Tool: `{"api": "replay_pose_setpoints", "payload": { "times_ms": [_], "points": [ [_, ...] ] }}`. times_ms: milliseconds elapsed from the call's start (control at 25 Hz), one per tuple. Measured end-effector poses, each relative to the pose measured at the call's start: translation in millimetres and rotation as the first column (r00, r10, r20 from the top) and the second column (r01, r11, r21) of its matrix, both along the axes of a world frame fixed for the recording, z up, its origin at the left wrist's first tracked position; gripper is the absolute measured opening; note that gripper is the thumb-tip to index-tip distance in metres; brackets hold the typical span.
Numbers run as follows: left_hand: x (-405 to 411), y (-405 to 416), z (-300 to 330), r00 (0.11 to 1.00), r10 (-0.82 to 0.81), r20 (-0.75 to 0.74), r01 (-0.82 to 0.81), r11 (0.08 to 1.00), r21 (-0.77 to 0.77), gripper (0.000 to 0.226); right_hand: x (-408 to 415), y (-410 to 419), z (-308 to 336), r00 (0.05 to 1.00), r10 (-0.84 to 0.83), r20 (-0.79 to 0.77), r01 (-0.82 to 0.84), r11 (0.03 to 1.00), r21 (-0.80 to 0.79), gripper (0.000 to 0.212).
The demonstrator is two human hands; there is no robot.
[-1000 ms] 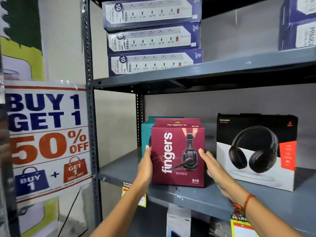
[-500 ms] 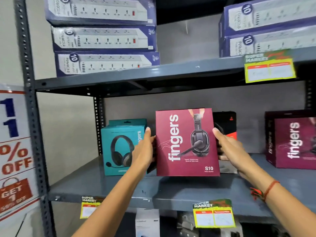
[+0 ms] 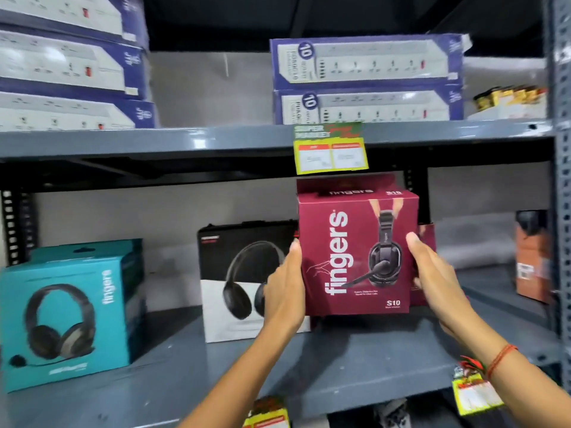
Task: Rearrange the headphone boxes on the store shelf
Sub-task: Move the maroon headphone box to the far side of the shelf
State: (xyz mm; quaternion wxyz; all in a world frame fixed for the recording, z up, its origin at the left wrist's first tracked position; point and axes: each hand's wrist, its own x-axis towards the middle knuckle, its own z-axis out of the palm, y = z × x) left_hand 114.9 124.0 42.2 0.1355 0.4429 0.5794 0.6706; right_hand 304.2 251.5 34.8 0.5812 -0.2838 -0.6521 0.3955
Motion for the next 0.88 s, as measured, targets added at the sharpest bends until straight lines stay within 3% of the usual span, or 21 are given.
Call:
{"api": "replay_pose_setpoints", "payload": {
  "times_ms": [160, 200, 360, 480, 680, 800, 880],
  "points": [
    [43.9, 69.3, -19.6, 0.979, -0.193, 0.060, 0.199, 0.972, -0.122, 0.090, 63.0, 65.5, -14.4, 0.996, -0.048, 0.070, 0.054, 0.995, -0.079, 0.093],
    [53.0, 83.5, -24.3, 0.972, -0.225, 0.074, 0.234, 0.962, -0.144, 0.088, 75.2, 80.4, -18.6, 0.996, -0.041, 0.083, 0.049, 0.993, -0.108, 0.099],
    [69.3, 124.7, -38.6, 0.938, -0.317, 0.138, 0.338, 0.925, -0.173, 0.039, 98.3, 122.2, -33.8, 0.995, 0.027, 0.100, -0.004, 0.977, -0.215, 0.104],
    [72.1, 144.9, -42.4, 0.935, -0.317, 0.161, 0.343, 0.923, -0.176, 0.034, 100.1, 141.3, -38.2, 0.994, 0.066, 0.085, -0.044, 0.972, -0.233, 0.100],
    [70.0, 161.9, -47.4, 0.936, -0.306, 0.171, 0.336, 0.924, -0.182, 0.044, 94.1, 160.9, -44.0, 0.989, 0.145, 0.031, -0.134, 0.964, -0.230, 0.087],
    [70.0, 167.8, -53.4, 0.943, -0.300, 0.142, 0.327, 0.913, -0.242, 0.079, 93.3, 169.3, -49.6, 0.968, 0.247, 0.041, -0.230, 0.943, -0.240, 0.072],
    [65.9, 169.8, -62.6, 0.947, -0.318, 0.035, 0.313, 0.898, -0.309, 0.097, 96.2, 177.7, -56.6, 0.941, 0.331, 0.072, -0.307, 0.923, -0.233, 0.070]
  ]
}}
